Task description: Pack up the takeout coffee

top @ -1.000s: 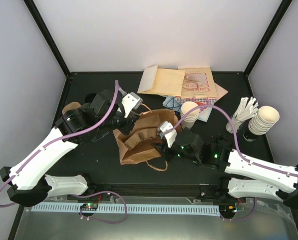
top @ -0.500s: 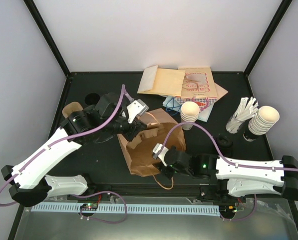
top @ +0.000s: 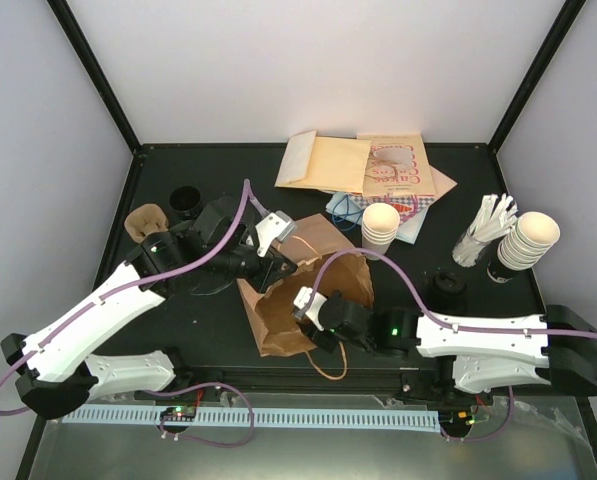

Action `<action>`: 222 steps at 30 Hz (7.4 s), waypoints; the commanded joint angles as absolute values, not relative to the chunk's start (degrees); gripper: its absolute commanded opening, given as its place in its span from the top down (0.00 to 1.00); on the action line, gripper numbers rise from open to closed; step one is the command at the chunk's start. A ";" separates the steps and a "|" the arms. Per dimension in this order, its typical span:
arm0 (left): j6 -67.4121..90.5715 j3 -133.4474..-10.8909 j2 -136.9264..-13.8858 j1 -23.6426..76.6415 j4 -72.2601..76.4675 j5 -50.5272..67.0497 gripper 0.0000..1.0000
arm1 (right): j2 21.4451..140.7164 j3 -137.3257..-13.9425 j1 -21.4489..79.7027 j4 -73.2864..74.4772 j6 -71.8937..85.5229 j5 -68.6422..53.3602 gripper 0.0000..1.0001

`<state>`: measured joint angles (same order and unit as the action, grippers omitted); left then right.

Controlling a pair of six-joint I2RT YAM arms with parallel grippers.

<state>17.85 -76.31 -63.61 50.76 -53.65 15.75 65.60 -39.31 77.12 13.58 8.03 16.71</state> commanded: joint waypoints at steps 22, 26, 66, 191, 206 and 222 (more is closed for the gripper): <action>7.99 -84.35 -64.03 51.77 -59.31 10.35 0.99 | 78.90 -55.39 70.48 24.84 -35.62 22.38 0.43; 6.59 -85.55 -64.70 51.77 -60.86 9.56 0.98 | 77.53 -54.37 70.12 20.84 -39.55 24.90 0.39; 3.34 -87.30 -64.15 55.53 -61.90 8.06 0.98 | 88.93 -56.17 63.72 19.38 -46.77 19.18 0.50; 10.01 -83.42 -62.86 52.65 -53.24 19.26 0.98 | 93.66 -47.02 70.54 8.33 -11.27 21.06 0.76; 11.09 -81.33 -62.62 52.70 -54.04 20.97 0.98 | 83.49 -42.10 70.74 0.00 -16.62 27.23 0.98; 11.25 -80.36 -61.16 52.82 -54.18 23.72 0.98 | 90.09 -48.50 69.15 -0.42 -24.29 34.37 0.99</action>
<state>10.74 -80.47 -62.87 52.25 -55.68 20.56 86.46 -44.34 70.26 -1.72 -23.75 32.10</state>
